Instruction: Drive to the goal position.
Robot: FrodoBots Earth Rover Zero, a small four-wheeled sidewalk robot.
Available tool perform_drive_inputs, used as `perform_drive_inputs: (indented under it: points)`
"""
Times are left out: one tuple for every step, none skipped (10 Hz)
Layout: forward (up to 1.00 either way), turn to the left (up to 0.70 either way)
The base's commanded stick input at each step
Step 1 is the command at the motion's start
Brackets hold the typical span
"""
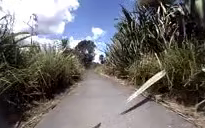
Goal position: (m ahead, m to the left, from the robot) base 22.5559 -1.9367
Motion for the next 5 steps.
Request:
perform_drive_inputs:
  points:
    - [0.5,0.06]
    - [0.5,0.11]
    - [0.5,0.15]
    - [0.5,0.16]
    - [0.5,0.16]
